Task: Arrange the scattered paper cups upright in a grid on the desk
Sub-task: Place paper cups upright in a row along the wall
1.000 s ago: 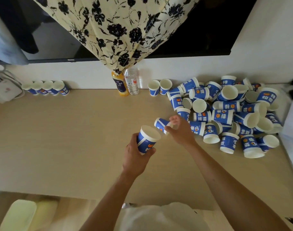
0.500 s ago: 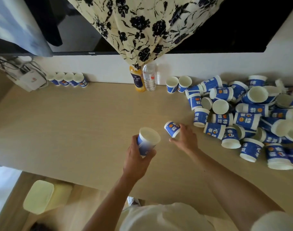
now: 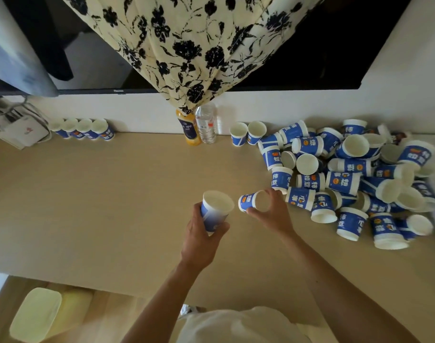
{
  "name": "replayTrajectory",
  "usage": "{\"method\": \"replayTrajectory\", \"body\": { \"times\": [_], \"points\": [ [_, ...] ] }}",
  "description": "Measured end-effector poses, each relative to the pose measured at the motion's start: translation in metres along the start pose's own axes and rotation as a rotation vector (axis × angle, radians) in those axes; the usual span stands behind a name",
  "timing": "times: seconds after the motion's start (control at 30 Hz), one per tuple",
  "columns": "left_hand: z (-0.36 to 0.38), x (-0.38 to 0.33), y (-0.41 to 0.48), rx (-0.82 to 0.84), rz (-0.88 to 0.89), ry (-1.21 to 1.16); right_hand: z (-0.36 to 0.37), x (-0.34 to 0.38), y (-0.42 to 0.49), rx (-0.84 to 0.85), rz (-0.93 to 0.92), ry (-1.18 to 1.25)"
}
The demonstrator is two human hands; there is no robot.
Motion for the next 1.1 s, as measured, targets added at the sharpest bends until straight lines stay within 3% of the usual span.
{"method": "replayTrajectory", "body": {
  "times": [0.47, 0.73, 1.1],
  "points": [
    [-0.047, 0.009, -0.002, -0.101, 0.071, -0.189, 0.013, 0.072, -0.036, 0.008, 0.016, 0.372],
    [-0.128, 0.046, 0.000, -0.146, 0.054, -0.242, 0.065, 0.135, -0.083, -0.001, 0.037, 0.524],
    [-0.228, 0.108, 0.012, -0.231, 0.061, -0.131, 0.144, 0.181, -0.148, -0.052, 0.082, 0.590]
  ]
}}
Point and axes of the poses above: each hand's wrist, its own y-axis towards the middle knuckle, its own z-axis out of the palm, x = y × z, the point moved 5 cm from there along y, towards the middle knuckle, and after that the axes turned 7 degrees about -x, right-handed, at the moved point
